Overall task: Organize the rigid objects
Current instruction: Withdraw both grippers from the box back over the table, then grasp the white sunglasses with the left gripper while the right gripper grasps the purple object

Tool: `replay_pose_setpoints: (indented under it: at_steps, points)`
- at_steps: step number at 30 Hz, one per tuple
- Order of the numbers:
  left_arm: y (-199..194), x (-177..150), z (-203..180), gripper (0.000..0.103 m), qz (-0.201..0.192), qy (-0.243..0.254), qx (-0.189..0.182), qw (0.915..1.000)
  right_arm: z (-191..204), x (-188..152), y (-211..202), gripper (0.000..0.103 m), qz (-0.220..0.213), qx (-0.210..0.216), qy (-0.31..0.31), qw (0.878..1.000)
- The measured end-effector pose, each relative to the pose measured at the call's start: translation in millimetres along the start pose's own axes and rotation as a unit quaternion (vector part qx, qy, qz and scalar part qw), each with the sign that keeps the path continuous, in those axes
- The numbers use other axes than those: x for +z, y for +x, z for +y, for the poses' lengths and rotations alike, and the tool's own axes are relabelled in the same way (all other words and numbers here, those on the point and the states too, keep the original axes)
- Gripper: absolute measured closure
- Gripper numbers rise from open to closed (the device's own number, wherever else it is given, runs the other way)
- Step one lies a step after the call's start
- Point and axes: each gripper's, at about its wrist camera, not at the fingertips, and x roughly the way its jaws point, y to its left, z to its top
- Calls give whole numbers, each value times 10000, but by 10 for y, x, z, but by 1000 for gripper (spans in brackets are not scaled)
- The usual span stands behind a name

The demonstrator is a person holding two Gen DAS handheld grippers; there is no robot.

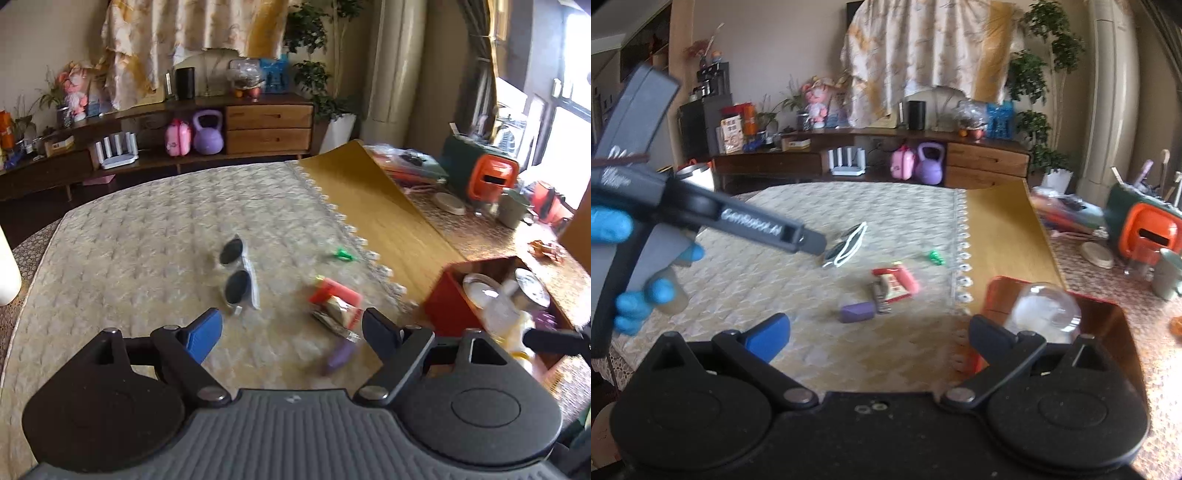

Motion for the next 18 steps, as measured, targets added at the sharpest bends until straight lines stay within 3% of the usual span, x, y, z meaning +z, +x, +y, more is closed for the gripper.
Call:
replay_pose_setpoints:
  at_steps: [8,18]
  points:
    - [616,143,288,20,315,-153,289,9990,113,-8,438,0,216,86,-121,9997]
    - [1257,131,453,20,577,-370,227,9974,219,-23,961,5,510,199,-317,9980]
